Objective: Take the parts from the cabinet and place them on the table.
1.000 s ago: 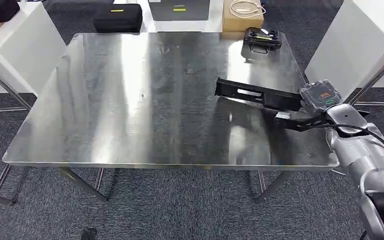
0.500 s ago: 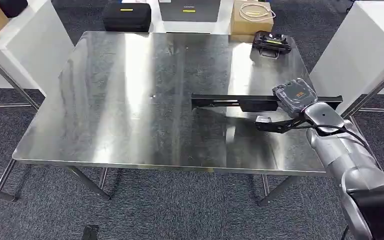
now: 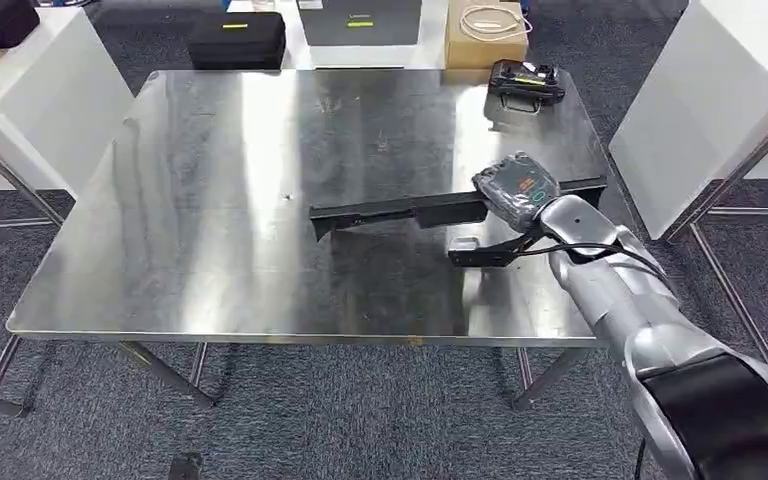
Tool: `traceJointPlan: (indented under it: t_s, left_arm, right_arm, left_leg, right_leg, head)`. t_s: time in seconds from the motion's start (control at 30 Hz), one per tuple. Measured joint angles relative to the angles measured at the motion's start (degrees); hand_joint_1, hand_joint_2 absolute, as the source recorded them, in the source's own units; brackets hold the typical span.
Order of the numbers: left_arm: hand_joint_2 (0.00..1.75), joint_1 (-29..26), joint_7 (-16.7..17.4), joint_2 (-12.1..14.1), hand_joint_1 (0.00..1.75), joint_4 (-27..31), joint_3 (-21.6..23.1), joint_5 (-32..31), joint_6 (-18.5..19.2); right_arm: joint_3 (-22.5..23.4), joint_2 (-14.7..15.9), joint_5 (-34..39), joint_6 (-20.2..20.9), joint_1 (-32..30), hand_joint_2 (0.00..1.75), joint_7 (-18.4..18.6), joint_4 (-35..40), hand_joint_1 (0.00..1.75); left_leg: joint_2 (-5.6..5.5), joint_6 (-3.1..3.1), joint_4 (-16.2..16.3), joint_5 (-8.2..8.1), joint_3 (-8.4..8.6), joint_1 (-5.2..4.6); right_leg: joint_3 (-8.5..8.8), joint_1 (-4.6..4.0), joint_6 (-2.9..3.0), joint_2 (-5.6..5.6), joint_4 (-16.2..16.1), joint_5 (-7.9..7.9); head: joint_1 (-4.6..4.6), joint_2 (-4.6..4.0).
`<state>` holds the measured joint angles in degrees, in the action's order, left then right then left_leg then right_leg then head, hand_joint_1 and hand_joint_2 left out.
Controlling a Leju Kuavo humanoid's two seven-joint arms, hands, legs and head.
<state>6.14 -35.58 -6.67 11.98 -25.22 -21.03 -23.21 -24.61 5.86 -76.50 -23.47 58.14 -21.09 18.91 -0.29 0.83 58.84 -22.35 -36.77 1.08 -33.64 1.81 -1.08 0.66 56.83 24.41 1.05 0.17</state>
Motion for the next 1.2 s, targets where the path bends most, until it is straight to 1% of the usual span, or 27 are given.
traceJointPlan:
  t_s: [0.03,0.07,0.1,0.13,0.17,0.2,0.23,0.27,0.3,0.33,0.37,0.4,0.47,0.5,0.53,0.57,0.6,0.63,0.7,0.83,0.9,1.2]
  left_arm:
    - [1.75,0.01,-0.24,0.0,0.0,0.0,-0.13,0.31,0.04]
    - [1.75,-0.07,-0.44,0.0,0.0,0.0,-0.31,0.64,0.42]
    - [1.75,-0.11,-0.48,0.0,0.0,0.0,-0.37,0.75,0.57]
    - [1.75,-0.15,-0.63,0.0,0.0,0.0,-0.46,1.12,0.57]
    - [1.75,-0.14,-0.66,-0.02,0.0,0.0,-0.61,1.14,0.39]
    - [1.75,-0.16,-0.66,-0.2,0.0,0.0,-0.7,1.16,0.2]
    - [1.75,-0.16,-0.61,-0.2,0.0,0.0,-0.85,1.2,-0.19]
    - [1.75,-0.17,-0.55,-0.17,0.0,0.0,-1.05,1.25,-0.39]
    - [1.75,-0.18,-0.46,-0.2,0.0,0.0,-1.25,1.25,-0.46]
    - [1.75,-0.32,-0.39,-0.2,0.0,0.0,-1.46,1.25,-0.44]
    - [1.75,-0.45,-0.39,-0.26,0.0,0.0,-1.53,1.23,-0.44]
    - [1.75,-0.52,-0.37,-0.31,0.0,0.0,-1.64,1.23,-0.44]
    - [1.75,-0.55,-0.37,-0.42,0.0,0.0,-1.68,1.25,-0.44]
    - [1.75,-0.55,-0.37,-0.42,0.0,0.0,-1.71,1.23,-0.57]
    - [1.75,-0.55,-0.37,-0.39,0.0,0.0,-1.73,1.2,-0.65]
    - [1.75,-0.54,-0.33,-0.33,0.0,0.0,-1.77,1.2,-0.74]
    - [1.75,-0.58,-0.31,-0.35,0.0,0.0,-1.77,1.14,-0.79]
    - [1.75,-0.62,-0.31,-0.35,0.0,0.0,-1.77,1.14,-0.87]
    - [1.75,-0.78,-0.46,-0.35,0.0,0.0,-1.86,1.14,-1.2]
    - [1.75,-0.8,-0.48,-0.39,0.0,0.0,-2.45,1.27,-1.46]
    - [1.75,-0.83,-0.46,-0.46,0.0,0.0,-2.78,1.73,-1.44]
    - [1.75,-0.9,0.13,-0.5,0.0,0.0,-3.3,1.73,-1.35]
  right_arm:
    - [-0.35,-0.15,-0.11,0.04,0.05,1.75,0.0,-0.02,1.75]
    - [-0.79,-0.64,-0.15,0.07,-0.05,1.75,0.0,-0.02,1.75]
    - [-1.03,-0.92,-0.22,0.09,-0.24,1.75,0.0,-0.02,1.75]
    - [-1.22,-1.2,-0.26,0.09,-0.31,1.75,0.0,-0.02,1.75]
    - [-1.35,-1.4,-0.28,0.09,-0.36,1.75,0.04,-0.02,1.75]
    - [-1.53,-1.4,-0.2,0.09,-0.34,1.75,0.07,-0.04,1.75]
    - [-1.79,-1.64,-0.13,0.09,-0.28,1.75,0.07,-0.02,1.75]
    - [-2.05,-1.71,-0.02,0.11,-0.49,1.75,0.07,-0.06,1.75]
    - [-2.19,-1.73,0.04,0.13,-0.75,1.75,0.07,-0.11,1.75]
    - [-2.31,-1.75,0.13,0.17,-1.06,1.75,0.07,-0.17,1.75]
    - [-2.47,-1.82,0.26,0.28,-1.17,1.75,-0.02,-0.2,1.75]
    - [-2.56,-1.95,0.87,0.63,-1.16,1.75,-0.15,-0.2,1.75]
    - [-2.58,-2.1,1.69,0.96,-1.11,1.75,-0.39,-0.2,1.75]
    - [-2.58,-2.25,2.19,1.14,-0.96,1.75,-0.68,-0.2,1.75]
    - [-2.58,-2.43,2.41,1.16,-0.9,1.75,-0.81,-0.2,1.75]
    - [-2.58,-2.67,2.56,1.16,-0.66,1.75,-0.9,-0.17,1.75]
    - [-2.58,-3.06,2.62,1.16,-0.72,1.75,-0.92,-0.17,1.75]
    - [-2.6,-3.06,2.6,1.16,-0.74,1.75,-0.92,-0.2,1.75]
    - [-2.8,-3.04,2.08,1.14,-0.64,1.75,-0.59,-0.2,1.75]
    - [-3.32,-2.98,1.4,1.14,-0.63,1.75,-0.04,-0.2,1.75]
    - [-3.67,-2.84,1.22,1.14,-0.59,1.75,0.11,-0.2,1.75]
    - [-4.48,-2.39,0.92,2.01,-0.48,1.75,0.63,-0.22,1.75]
  left_leg:
    - [-0.02,0.09,-0.23,-0.27,0.0,-0.37]
    - [-0.04,0.22,-0.09,-0.35,-0.15,-0.52]
    - [-0.07,0.49,-0.07,-0.46,-0.22,-0.75]
    - [-0.04,0.9,-0.22,-0.33,-0.13,-0.9]
    - [0.02,1.6,-1.27,0.23,0.52,-0.45]
    - [0.05,1.97,-1.68,0.43,0.78,-0.63]
    - [0.08,2.57,-1.72,0.54,0.73,-0.64]
    - [0.04,2.74,-1.72,0.52,0.71,-0.74]
    - [-0.01,2.83,-1.71,0.48,0.7,-0.81]
    - [-0.19,2.88,-1.67,0.45,0.68,-0.91]
    - [-0.3,2.88,-1.67,0.45,0.68,-1.02]
    - [-0.35,2.89,-1.61,0.44,0.68,-1.1]
    - [-0.39,2.88,-1.55,0.42,0.71,-1.07]
    - [-0.4,2.77,-1.38,0.34,0.7,-1.05]
    - [-0.45,2.5,-1.04,0.14,0.55,-1.36]
    - [-0.41,2.48,-0.13,-0.35,-0.06,-1.83]
    - [-0.37,2.49,-0.29,-0.14,-0.1,-1.82]
    - [-0.32,2.45,-0.33,-0.15,-0.1,-1.75]
    - [-0.3,2.35,-0.38,-0.09,-0.07,-1.58]
    - [-0.24,2.03,-0.48,-0.04,0.03,-1.43]
    - [-0.24,1.92,-0.5,0.01,0.03,-1.37]
    - [-0.26,1.85,-0.51,0.01,0.03,-1.54]
  right_leg:
    - [-0.26,-0.49,-0.21,-0.01,0.02,0.08]
    - [-0.36,-0.38,-0.41,-0.01,-0.01,0.09]
    - [-0.28,-0.29,-0.75,-0.01,-0.13,0.07]
    - [-0.27,-0.33,-1.25,0.0,-0.5,-0.08]
    - [-0.54,-0.79,-1.63,-0.04,-0.28,0.18]
    - [-1.18,-0.56,-1.47,-0.32,1.13,0.91]
    - [-3.13,-0.6,-0.79,-0.31,4.98,2.94]
    - [-5.56,-0.57,-0.27,-0.31,9.91,4.93]
    - [-7.69,-0.57,-0.06,-0.31,14.06,6.36]
    - [-9.89,-0.61,-0.2,-0.31,18.14,7.31]
    - [-10.33,-0.65,-0.51,-0.31,18.63,7.02]
    - [-9.26,-0.64,-0.99,-0.32,16.08,5.67]
    - [-6.73,-0.42,-2.01,-0.34,10.85,3.5]
    - [-3.8,-0.14,-2.95,-0.41,5.04,1.47]
    - [-1.63,0.17,-3.51,-0.7,1.09,0.41]
    - [-0.74,0.05,-3.47,-0.75,-0.31,-0.51]
    - [-0.83,-0.01,-1.88,-0.6,-0.22,-0.34]
    - [-0.87,-0.24,-1.76,-0.61,-0.22,-0.41]
    - [-0.88,-0.48,-1.66,-0.59,-0.23,-0.46]
    - [-0.89,-0.65,-1.58,-0.51,-0.23,-0.49]
    - [-0.89,-0.73,-1.3,-0.52,-0.22,-0.48]
    - [-0.96,-0.73,-1.3,-0.52,-0.21,-0.48]
  head:
    - [-0.02,0.0]
    - [-0.04,0.0]
    - [-0.04,0.0]
    - [-0.04,0.0]
    - [-0.11,0.0]
    - [-0.2,0.0]
    - [-0.15,0.0]
    - [-0.17,0.0]
    - [-0.2,0.0]
    - [-0.26,0.0]
    - [-0.24,0.0]
    - [-0.2,0.0]
    - [-0.2,0.0]
    - [-0.22,0.0]
    - [-0.31,0.0]
    - [-0.44,0.0]
    - [0.13,0.0]
    - [0.2,0.0]
    - [0.15,0.0]
    - [0.15,0.0]
    - [0.15,0.0]
    - [0.15,0.0]
